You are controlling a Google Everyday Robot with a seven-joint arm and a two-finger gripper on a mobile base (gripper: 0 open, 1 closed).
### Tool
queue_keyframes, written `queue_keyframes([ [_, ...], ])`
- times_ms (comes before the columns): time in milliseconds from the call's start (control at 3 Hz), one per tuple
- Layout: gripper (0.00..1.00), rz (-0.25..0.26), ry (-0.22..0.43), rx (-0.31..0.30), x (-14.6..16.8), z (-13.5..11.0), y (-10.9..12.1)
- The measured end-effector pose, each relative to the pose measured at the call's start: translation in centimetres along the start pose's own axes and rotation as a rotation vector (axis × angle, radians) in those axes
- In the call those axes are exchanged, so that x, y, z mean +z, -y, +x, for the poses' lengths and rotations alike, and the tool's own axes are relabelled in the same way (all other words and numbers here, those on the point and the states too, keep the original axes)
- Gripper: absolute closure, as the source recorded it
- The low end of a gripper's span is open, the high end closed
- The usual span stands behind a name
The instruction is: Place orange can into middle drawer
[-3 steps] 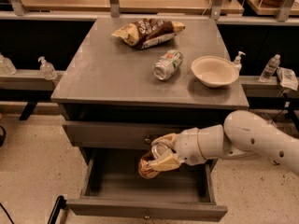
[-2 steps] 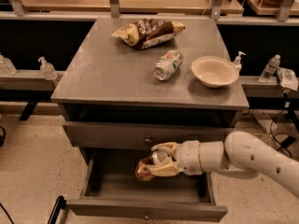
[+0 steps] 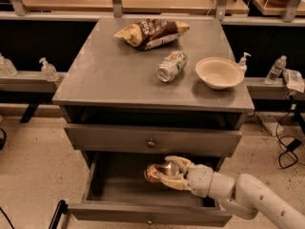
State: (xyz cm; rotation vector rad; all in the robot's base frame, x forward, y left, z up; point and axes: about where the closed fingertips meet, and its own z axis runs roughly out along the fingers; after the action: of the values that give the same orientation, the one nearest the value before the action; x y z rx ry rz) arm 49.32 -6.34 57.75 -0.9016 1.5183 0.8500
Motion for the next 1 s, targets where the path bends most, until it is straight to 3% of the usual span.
queue_keyframes([
  [333,1.0,0.005,0.003,0.048,0.0,4.0,0.6],
  [667,1.0,0.016,-0.048,0.131,0.1,8.8,1.4],
  [1000,1.0,0.029,-0.082,0.17,0.1,10.8,1.8],
])
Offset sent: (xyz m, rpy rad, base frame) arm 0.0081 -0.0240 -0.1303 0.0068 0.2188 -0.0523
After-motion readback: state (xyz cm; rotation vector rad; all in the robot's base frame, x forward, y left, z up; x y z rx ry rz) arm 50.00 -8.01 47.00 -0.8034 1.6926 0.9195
